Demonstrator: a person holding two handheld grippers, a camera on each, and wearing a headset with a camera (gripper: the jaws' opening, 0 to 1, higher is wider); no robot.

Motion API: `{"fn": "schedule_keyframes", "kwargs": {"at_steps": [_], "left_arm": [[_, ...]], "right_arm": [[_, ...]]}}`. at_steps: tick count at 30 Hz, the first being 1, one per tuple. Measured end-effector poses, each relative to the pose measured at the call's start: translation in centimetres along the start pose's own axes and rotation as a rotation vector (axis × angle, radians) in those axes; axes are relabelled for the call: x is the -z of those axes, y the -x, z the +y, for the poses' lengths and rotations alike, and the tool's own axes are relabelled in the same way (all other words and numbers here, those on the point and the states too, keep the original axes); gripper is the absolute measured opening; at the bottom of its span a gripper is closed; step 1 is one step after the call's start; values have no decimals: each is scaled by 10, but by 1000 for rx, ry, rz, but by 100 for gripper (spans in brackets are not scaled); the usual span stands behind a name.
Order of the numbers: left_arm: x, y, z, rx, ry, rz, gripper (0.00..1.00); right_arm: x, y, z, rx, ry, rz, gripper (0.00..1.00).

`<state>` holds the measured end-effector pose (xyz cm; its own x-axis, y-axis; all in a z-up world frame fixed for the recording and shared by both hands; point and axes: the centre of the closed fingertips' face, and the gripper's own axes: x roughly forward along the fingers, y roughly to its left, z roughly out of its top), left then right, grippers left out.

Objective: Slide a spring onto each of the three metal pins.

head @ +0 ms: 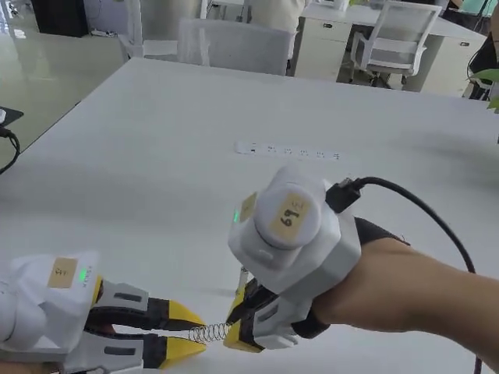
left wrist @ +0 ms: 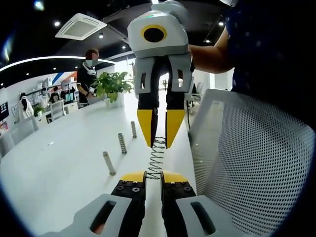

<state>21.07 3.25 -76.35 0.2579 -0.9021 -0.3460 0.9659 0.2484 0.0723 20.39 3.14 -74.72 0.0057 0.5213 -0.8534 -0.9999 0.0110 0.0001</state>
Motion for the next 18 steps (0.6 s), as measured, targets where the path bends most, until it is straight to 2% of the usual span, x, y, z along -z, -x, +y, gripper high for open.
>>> {"fn": "schedule_keyframes", "kwargs": {"at_steps": [5, 11, 18], "left_arm": [[-1, -4, -1, 3, 9, -7, 3], [-3, -6, -2, 9, 9, -18, 3], [-4, -9, -1, 12, 8, -24, 3]], "right_arm": [[-10, 4, -1, 9, 6, -19, 7], [-18, 6, -1, 16, 30, -13, 7], [-19, 6, -2, 15, 42, 5, 7]]}}
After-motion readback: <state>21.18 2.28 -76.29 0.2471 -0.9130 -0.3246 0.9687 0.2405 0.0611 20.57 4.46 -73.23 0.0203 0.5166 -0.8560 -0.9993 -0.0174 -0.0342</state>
